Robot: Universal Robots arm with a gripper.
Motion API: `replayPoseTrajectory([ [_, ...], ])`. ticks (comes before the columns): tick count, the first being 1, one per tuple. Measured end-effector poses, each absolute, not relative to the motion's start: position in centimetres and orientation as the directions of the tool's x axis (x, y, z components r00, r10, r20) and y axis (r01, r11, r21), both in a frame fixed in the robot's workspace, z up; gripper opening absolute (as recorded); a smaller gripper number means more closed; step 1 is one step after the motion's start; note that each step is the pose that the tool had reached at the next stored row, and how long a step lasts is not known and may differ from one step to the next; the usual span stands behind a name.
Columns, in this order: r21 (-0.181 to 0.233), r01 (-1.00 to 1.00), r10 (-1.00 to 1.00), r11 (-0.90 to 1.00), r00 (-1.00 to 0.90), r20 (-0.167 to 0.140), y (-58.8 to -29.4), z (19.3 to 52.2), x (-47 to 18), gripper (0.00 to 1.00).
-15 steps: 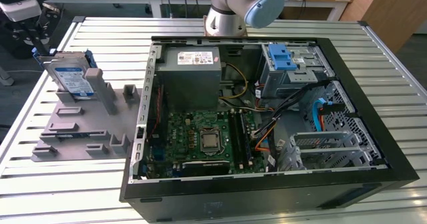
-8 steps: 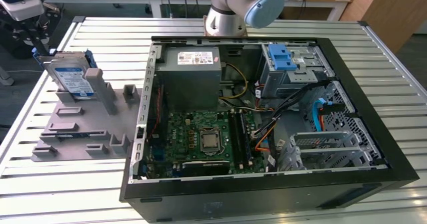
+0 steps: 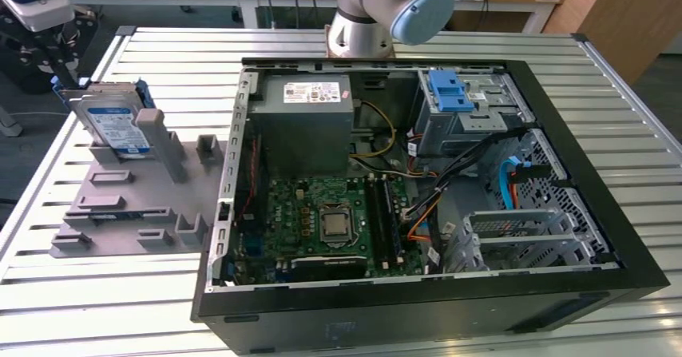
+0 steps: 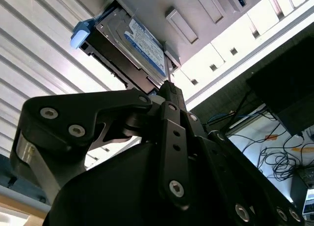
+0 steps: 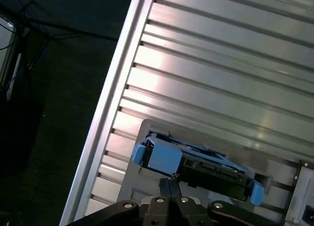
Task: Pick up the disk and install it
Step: 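Pick up the disk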
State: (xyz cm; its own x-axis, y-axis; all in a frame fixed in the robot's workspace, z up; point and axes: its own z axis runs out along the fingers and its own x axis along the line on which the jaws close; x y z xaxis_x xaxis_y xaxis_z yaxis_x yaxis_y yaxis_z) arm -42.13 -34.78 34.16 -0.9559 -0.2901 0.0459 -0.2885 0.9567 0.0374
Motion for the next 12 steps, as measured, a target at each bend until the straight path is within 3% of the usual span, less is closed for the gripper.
replayPoseTrajectory([
  [12,0.037,-0.366,-0.368,0.93,-0.929,0.046,-34.79,34.16,-42.13,0.11],
])
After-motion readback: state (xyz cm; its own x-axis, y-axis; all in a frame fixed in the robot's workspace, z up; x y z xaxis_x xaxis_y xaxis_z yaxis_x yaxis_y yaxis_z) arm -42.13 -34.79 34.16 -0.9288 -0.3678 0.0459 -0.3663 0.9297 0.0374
